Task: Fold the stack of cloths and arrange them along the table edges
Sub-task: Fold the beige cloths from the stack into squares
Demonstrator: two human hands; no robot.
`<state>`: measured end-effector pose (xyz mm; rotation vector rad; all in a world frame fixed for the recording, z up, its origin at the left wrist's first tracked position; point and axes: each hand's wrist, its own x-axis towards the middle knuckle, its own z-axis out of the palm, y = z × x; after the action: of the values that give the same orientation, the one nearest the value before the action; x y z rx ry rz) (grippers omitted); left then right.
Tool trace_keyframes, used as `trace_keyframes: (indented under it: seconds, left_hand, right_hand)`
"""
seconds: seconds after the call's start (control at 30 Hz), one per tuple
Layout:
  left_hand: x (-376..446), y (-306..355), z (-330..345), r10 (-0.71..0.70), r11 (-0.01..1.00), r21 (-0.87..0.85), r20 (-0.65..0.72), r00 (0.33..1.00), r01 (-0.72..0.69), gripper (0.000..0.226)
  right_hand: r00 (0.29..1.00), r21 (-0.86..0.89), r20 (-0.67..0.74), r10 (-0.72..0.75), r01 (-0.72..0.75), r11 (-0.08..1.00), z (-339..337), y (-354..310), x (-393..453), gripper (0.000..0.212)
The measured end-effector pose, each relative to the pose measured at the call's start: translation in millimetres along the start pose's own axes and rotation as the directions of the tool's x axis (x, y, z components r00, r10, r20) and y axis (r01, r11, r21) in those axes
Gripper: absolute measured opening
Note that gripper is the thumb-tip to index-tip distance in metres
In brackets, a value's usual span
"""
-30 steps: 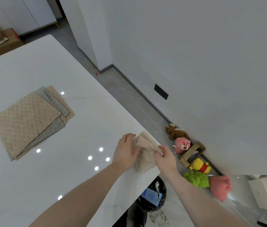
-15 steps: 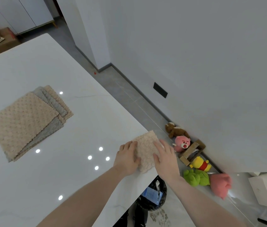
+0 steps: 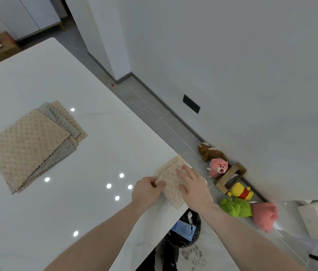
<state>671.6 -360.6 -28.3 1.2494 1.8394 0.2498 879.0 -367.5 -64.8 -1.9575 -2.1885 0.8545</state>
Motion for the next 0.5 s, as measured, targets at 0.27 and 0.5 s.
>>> trace_keyframes:
  seconds: [0.27,0.5]
  left_hand:
    - [5.8,12.7,0.3,0.211,0.975,-0.035,-0.159,0.965,-0.219,0.009]
    - [23.3,-7.5,2.8,0.372,0.901,0.248,-0.022,0.928,-0.355,0.053]
  right_hand:
    - [0.999,-0.049,0.041,0.009,-0.007,0.999,4.8,1.1,-0.2,0.054]
    - [0.998,-0.163,0.034,-0.047,0.052,0.985,-0.2,-10.6,-8.5,0.064]
